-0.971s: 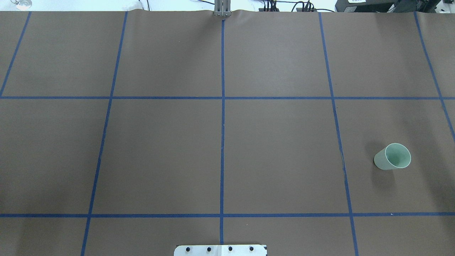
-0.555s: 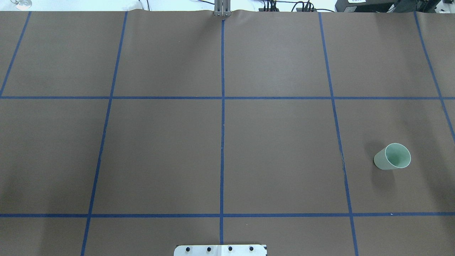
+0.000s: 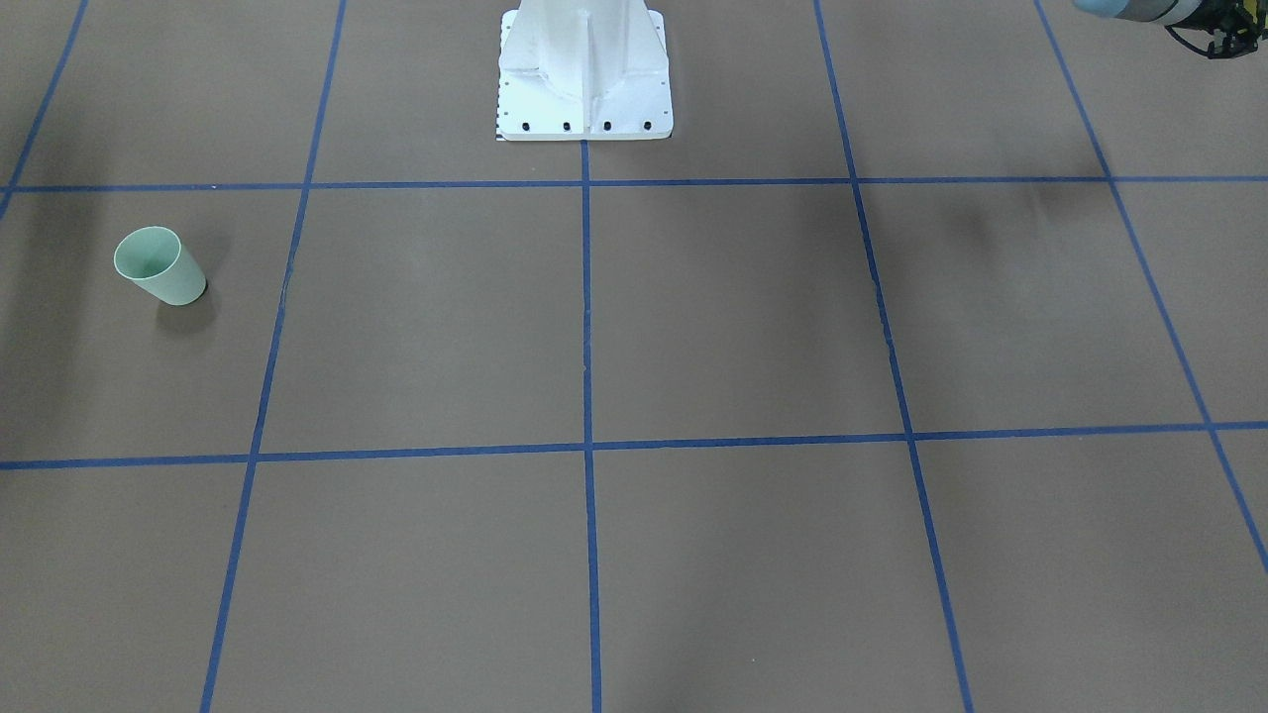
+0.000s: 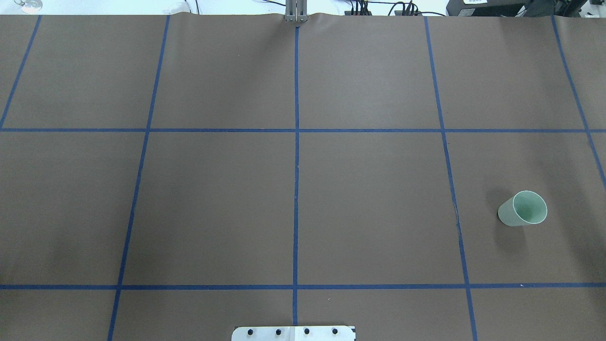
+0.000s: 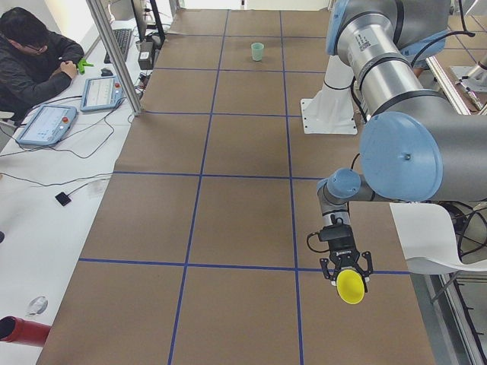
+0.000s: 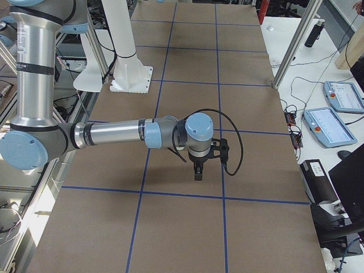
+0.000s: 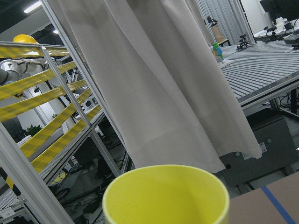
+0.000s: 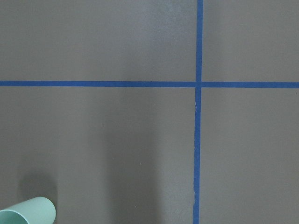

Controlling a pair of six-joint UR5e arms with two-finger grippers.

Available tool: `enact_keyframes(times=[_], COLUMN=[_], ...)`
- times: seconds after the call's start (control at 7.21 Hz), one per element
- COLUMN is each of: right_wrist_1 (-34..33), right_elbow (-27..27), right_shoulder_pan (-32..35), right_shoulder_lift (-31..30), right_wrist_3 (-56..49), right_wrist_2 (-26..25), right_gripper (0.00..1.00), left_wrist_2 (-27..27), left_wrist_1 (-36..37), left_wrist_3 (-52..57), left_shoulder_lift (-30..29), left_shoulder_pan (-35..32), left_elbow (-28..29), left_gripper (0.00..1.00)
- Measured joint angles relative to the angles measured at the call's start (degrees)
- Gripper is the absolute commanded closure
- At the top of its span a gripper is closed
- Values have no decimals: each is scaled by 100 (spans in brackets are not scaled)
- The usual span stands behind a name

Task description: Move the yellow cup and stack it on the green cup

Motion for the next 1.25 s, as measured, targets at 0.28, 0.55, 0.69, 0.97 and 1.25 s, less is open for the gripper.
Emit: enact_keyframes(times=[0.28, 0.55, 0.69, 0.97, 1.25], right_wrist_1=[0, 0, 0, 0, 0], right_elbow=[-25, -63, -91, -116, -107], right_shoulder_pan=[0, 0, 0, 0, 0], right_shoulder_lift=[7, 12, 20, 29, 34], right_wrist_3=[-2, -8, -9, -9, -9], right_wrist_2=[-4, 1, 2, 4, 10], right_gripper=[0, 0, 0, 0, 0], left_wrist_2=[5, 14, 24, 208, 531], left_wrist_1=[581, 1420, 1912, 2810, 3291], left_wrist_3=[9, 57, 161, 506, 955], left_shoulder_lift=[-598, -1530, -2059, -3203, -4206], left_shoulder_pan=[-96, -311, -479, -991, -1559], left_elbow=[-232, -343, -366, -355, -184], left_gripper=[70, 70, 70, 70, 70])
